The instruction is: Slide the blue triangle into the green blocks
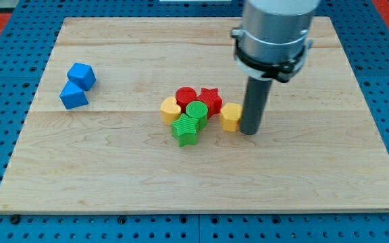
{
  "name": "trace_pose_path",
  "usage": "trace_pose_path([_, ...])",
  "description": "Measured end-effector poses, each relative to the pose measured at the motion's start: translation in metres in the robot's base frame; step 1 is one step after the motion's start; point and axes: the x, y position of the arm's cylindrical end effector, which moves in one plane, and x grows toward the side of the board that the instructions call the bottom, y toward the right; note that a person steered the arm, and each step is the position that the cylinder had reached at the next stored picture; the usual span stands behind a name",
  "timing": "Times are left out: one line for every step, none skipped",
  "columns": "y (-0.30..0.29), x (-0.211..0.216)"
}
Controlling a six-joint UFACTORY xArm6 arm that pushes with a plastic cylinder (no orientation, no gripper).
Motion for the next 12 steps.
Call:
trace_pose_path([0.0,0.005])
trace_pose_path([-0.008,0.054])
trace_pose_path([-0.103,0.068])
trace_pose_path([-0.261,0.06])
trace_pose_path([-0.352,0.006])
trace_pose_path([-0.31,-0.074])
trace_pose_path([-0.237,-0.075])
trace_pose_path([-0.198,-0.069])
trace_pose_path([-0.181,-0.102])
trace_pose_path([-0.114,-0.103])
trace_pose_path([-0.113,-0.113])
trace_pose_path([-0.165,-0.123])
